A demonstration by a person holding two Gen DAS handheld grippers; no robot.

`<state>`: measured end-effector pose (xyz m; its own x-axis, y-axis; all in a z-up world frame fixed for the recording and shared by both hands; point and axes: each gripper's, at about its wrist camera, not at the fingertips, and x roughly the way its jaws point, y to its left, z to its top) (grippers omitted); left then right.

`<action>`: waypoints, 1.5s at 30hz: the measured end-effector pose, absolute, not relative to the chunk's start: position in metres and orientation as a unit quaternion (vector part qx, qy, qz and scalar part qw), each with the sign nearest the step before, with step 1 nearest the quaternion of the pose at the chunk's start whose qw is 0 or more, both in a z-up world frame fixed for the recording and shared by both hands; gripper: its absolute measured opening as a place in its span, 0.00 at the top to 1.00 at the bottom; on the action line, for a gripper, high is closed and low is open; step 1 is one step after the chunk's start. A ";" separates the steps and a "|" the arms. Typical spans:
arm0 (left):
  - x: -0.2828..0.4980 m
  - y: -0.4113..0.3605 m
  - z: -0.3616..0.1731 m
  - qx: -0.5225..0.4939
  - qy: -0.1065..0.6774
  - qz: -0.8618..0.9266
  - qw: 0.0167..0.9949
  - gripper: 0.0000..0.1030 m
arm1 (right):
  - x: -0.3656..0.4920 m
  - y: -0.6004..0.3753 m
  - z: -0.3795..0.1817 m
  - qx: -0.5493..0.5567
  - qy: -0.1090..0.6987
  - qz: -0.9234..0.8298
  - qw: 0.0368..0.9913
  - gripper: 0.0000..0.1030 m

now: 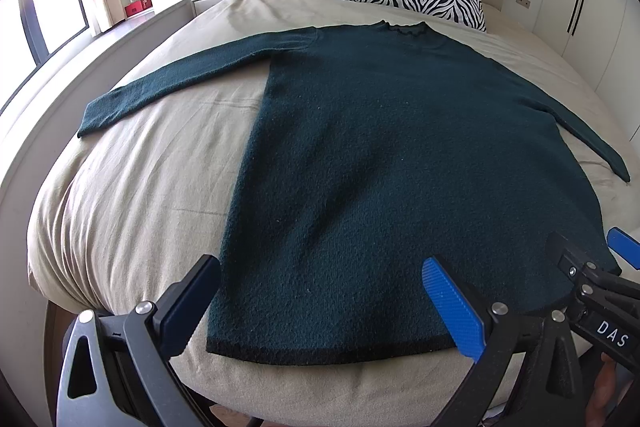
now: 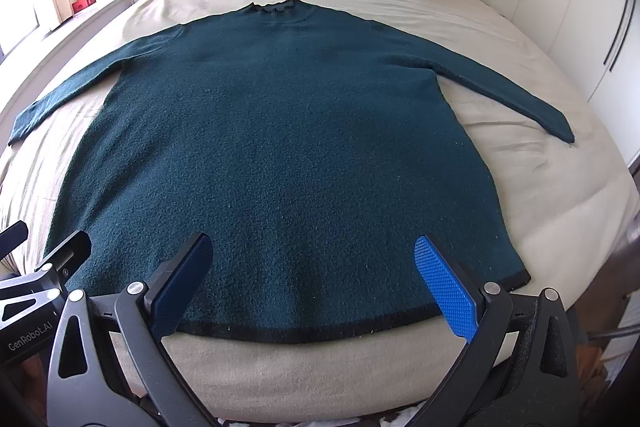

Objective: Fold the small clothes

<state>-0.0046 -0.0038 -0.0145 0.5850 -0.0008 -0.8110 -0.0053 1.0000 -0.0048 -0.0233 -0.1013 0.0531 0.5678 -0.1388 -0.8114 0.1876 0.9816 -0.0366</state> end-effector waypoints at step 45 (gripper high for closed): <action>0.005 0.009 -0.026 -0.058 0.490 -0.041 0.869 0.00 | -0.017 -0.113 0.052 0.034 0.457 -0.097 0.884 0.00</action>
